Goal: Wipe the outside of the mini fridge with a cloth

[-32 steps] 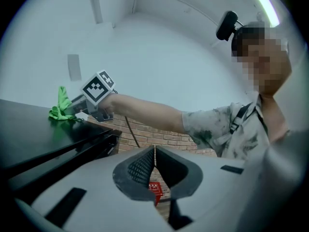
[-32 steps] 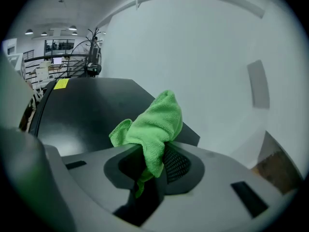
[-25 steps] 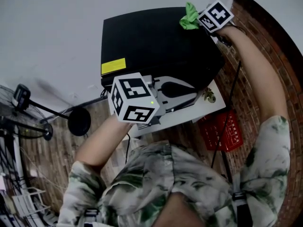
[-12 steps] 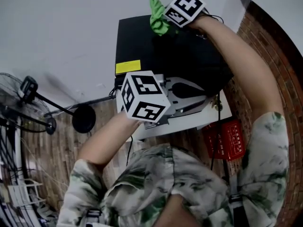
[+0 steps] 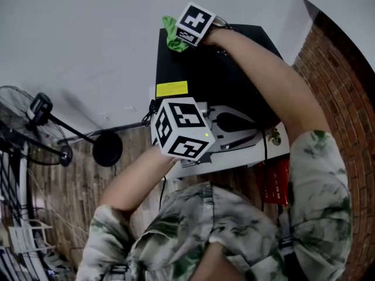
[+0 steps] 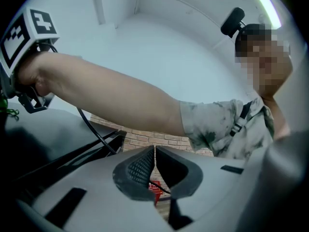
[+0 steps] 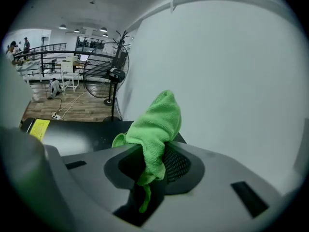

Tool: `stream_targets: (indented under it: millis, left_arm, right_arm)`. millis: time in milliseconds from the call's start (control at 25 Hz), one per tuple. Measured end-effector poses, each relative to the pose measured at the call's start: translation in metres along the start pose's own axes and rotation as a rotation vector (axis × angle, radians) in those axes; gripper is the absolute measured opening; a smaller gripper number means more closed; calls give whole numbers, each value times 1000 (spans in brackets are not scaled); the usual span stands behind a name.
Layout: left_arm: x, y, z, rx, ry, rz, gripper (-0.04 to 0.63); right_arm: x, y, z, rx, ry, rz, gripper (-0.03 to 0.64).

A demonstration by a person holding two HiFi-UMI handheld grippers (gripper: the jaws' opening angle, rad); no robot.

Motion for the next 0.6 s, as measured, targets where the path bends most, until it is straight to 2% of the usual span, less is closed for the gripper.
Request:
stream_targets:
  millis: [160, 600]
  left_arm:
    - [-2, 6, -3, -8, 6, -1, 26]
    - [3, -19, -8, -57, 5, 0, 26]
  right_arm:
    - [-26, 3, 25, -41, -43, -56, 107]
    - [-139, 67, 97, -183, -158, -157, 107]
Point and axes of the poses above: the fingertips, and each gripper's own axes: y backward along the fingers, z to its right, x out of its top, the point moved 10 cm from there along y, backward along the fingers, and after that the axes turned 2 degrees about -y, right-handed, at the moved point
